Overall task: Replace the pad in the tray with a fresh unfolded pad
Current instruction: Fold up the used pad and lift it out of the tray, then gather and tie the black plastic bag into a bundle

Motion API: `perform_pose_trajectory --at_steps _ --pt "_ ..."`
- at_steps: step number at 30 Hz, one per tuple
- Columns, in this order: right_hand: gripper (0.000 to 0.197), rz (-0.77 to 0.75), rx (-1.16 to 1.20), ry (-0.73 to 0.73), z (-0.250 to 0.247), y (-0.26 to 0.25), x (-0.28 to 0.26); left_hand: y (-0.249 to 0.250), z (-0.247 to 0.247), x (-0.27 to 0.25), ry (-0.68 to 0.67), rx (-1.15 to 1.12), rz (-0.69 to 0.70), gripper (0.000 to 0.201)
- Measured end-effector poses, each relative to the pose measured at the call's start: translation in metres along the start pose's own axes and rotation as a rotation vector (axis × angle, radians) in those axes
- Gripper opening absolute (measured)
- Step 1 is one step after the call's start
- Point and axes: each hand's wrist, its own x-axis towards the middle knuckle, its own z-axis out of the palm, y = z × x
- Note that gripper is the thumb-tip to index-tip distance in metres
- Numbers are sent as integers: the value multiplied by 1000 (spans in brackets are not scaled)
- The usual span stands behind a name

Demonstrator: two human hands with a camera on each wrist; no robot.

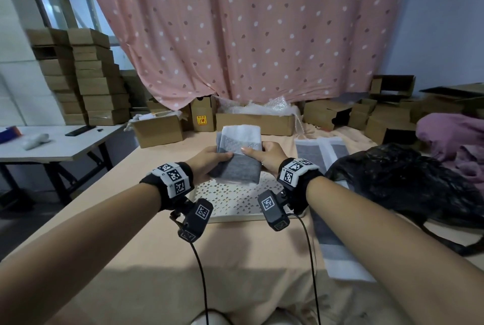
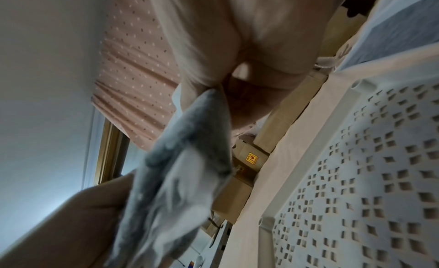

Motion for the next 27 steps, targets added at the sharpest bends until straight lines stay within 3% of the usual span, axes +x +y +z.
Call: perform_pose_trajectory --at_steps 6,8,11,16,19,24,27 --pt "23 -13 5 -67 1 0 -2 13 1 -5 106 64 80 29" --pt "28 5 -11 -28 6 -2 -2 11 9 -6 164 201 139 29" --pt "53 42 -107 84 8 -9 -3 8 24 -10 205 293 251 20" --pt "51 -49 -262 191 4 -8 -7 -2 28 5 274 439 270 38" --pt "50 -24 -228 179 -1 -8 -8 6 33 3 247 451 255 35" --pt "43 87 -12 -11 -26 -15 -25 27 44 -4 212 400 247 25" --pt "38 119 75 8 -44 -12 -39 32 61 -1 94 427 236 26"
